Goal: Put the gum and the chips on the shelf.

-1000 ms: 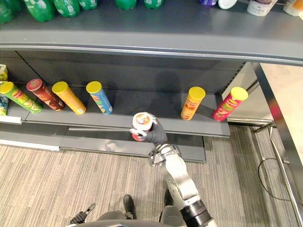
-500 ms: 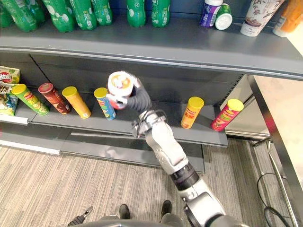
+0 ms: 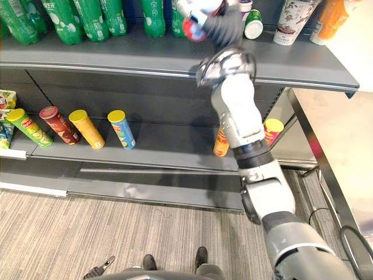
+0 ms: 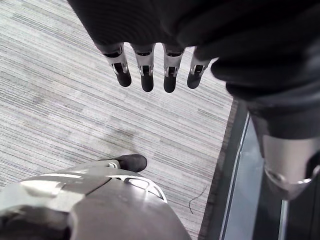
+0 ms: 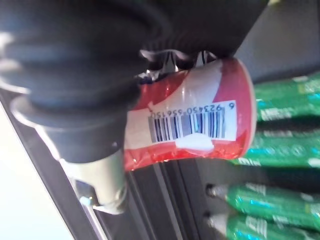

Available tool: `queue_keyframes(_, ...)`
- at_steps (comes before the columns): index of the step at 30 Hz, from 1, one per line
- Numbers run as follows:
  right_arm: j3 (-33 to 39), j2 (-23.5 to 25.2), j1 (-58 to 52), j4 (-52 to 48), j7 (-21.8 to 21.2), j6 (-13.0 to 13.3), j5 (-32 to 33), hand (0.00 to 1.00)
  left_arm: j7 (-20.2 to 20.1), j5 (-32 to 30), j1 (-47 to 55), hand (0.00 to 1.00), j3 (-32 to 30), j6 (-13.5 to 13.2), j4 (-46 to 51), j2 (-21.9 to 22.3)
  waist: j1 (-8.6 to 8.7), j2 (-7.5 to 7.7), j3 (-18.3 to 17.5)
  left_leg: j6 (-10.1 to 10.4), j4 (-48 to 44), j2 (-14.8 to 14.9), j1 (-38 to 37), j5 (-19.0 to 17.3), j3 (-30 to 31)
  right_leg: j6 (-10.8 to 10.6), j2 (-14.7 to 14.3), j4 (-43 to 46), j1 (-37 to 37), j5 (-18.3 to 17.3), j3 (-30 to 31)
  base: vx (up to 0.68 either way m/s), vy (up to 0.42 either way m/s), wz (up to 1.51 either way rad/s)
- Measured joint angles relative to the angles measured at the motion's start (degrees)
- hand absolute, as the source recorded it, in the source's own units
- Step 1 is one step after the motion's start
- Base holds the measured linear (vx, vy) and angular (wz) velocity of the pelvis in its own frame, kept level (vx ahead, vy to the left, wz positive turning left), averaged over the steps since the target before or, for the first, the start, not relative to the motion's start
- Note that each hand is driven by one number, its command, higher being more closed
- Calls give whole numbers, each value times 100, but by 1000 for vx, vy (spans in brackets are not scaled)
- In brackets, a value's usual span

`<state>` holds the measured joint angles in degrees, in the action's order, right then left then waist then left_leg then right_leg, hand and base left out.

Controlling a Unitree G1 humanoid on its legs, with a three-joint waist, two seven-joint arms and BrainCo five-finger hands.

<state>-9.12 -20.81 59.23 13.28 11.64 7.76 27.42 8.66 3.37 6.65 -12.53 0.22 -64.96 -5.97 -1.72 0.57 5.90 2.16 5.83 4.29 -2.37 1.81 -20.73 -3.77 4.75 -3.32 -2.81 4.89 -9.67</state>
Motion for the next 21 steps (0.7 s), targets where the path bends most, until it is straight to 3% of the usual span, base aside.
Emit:
queue_keyframes(4, 128, -369, 469, 700, 183, -34, -36, 100, -1, 4, 1, 0, 104, -4, 0, -43, 10, 3, 0, 29, 3, 37, -13, 20, -84, 40, -57, -71, -9, 64, 86, -6, -32, -12)
queue_keyframes(8, 228, -521, 471, 1143, 208, -242, -44, 100, -1, 5, 0, 0, 156, -6, 0, -43, 12, 4, 1, 58, 5, 65, -2, 40, -103, 39, -90, -92, -25, 63, 93, 4, -27, -4)
queue_keyframes(14, 382, -525, 471, 1518, 206, -463, -59, 100, 0, 7, -15, 0, 202, -9, 1, -56, 9, 14, 10, 77, 5, 92, 54, 52, -149, 44, -117, -103, -98, 69, 110, 11, -19, -4)
queue_keyframes(21, 463, -526, 474, 1706, 171, -534, -218, 100, 2, 7, -29, 0, 200, -10, 2, -58, 11, 36, 26, 87, 6, 90, 74, 44, -204, 68, -127, -168, -109, 109, 156, 16, -3, -3)
